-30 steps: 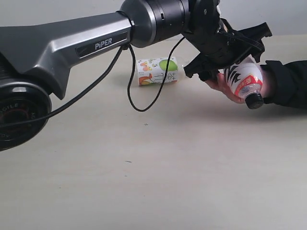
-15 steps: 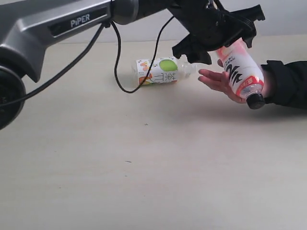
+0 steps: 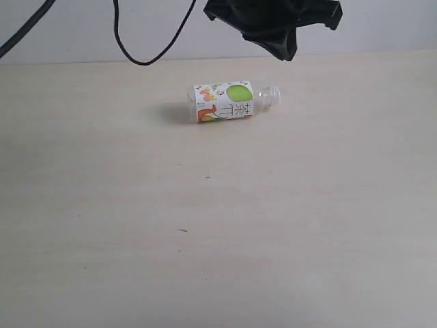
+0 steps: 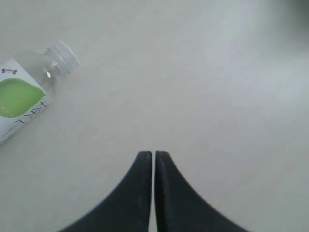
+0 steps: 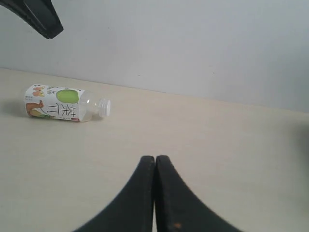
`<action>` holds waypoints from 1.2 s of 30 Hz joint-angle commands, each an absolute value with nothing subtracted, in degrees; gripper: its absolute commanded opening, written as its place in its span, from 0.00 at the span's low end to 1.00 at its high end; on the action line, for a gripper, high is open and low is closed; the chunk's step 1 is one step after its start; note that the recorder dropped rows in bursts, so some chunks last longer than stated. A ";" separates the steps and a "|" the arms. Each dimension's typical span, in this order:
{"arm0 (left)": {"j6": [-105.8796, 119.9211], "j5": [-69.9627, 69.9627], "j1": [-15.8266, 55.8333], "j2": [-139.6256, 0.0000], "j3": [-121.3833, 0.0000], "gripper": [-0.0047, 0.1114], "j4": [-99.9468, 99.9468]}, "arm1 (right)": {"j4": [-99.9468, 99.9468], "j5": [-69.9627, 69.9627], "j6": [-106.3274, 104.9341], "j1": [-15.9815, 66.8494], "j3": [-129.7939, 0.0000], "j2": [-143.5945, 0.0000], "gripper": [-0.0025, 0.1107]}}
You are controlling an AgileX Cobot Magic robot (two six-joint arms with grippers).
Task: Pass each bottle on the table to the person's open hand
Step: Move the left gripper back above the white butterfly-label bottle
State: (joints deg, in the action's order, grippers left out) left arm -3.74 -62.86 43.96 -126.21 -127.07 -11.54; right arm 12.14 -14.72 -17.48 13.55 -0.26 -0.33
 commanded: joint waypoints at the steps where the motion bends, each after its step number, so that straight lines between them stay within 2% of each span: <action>1: -0.56 -64.40 42.49 -125.45 -127.12 0.04 -11.29 | 12.10 -14.07 -17.73 13.35 0.00 0.00 0.02; 6: 4.24 -66.16 40.25 -125.23 -125.85 0.04 -11.81 | 12.10 -14.07 -17.73 13.35 0.00 0.00 0.02; 10: 8.56 -58.72 37.96 -123.17 -118.07 0.04 -18.56 | 12.10 -14.07 -17.73 13.35 0.00 0.00 0.02; 22: 21.01 -27.60 36.50 -106.33 -78.85 0.04 -24.44 | 12.10 -14.07 -17.73 13.35 0.00 0.00 0.02; 25: 23.43 -21.68 36.50 -102.26 -72.13 0.04 -24.27 | 12.10 -14.07 -17.73 13.35 0.00 0.00 0.02; 30: 27.12 -16.49 36.50 -97.53 -65.35 0.04 -24.27 | 12.10 -14.07 -17.73 13.35 0.00 0.00 0.02; 36: 26.98 -13.20 36.50 -94.67 -63.86 0.04 -24.44 | 12.10 -14.07 -17.73 13.35 0.00 0.00 0.02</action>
